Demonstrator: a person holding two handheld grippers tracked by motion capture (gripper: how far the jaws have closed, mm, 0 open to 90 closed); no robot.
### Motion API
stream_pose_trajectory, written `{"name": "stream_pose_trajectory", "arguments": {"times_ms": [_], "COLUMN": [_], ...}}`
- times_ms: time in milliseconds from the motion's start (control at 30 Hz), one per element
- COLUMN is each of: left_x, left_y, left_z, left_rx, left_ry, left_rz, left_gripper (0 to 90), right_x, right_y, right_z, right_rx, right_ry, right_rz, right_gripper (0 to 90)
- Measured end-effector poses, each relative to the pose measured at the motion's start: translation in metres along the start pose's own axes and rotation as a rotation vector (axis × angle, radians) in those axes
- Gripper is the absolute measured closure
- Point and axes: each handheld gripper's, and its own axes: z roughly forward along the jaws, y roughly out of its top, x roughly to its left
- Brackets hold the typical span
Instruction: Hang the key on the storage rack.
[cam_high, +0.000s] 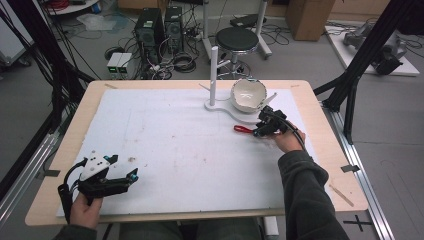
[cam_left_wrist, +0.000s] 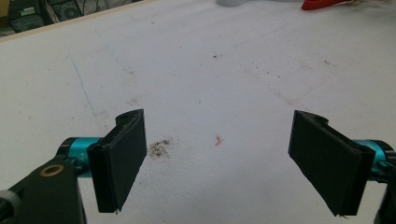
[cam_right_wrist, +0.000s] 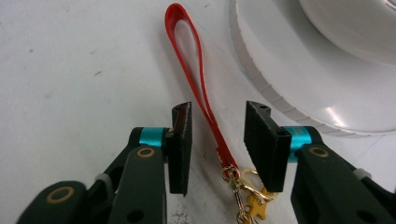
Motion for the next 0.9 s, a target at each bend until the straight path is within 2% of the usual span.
{"name": "stream_pose_trajectory", "arguments": {"times_ms": [100, 400, 533, 600, 767, 900], "left_x": [0.0, -0.001, -0.001, -0.002, -0.002, -0.003], "left_y": [0.0, 0.0, 0.0, 0.0, 0.001, 0.0], "left_z": [0.0, 0.001, 0.001, 0.001, 0.001, 0.002], "left_rx": [0.0, 0.001, 0.001, 0.003, 0.003, 0.002], "left_ry": [-0.001, -0.006, -0.007, -0.01, -0.008, -0.007], "left_rz": [0.001, 0.005, 0.004, 0.006, 0.005, 0.008], "left_gripper": [19.8, 19.8, 19.8, 19.8, 19.8, 19.8], "right_x": [0.001, 0.001, 0.002, 0.003, 0.002, 0.0], "right_y": [0.001, -0.002, -0.001, 0.0, 0.0, -0.001], "right_z": [0.004, 0.011, 0.012, 0.015, 0.015, 0.015], "right_rx": [0.022, 0.057, 0.051, 0.061, 0.059, 0.062], "right_ry": [0.003, 0.012, 0.01, 0.005, 0.011, 0.002], "right_rz": [-0.019, -0.018, -0.02, -0.041, -0.012, -0.015], "right_gripper": [64.4, 69.9, 72.6, 73.5, 76.4, 78.3]}}
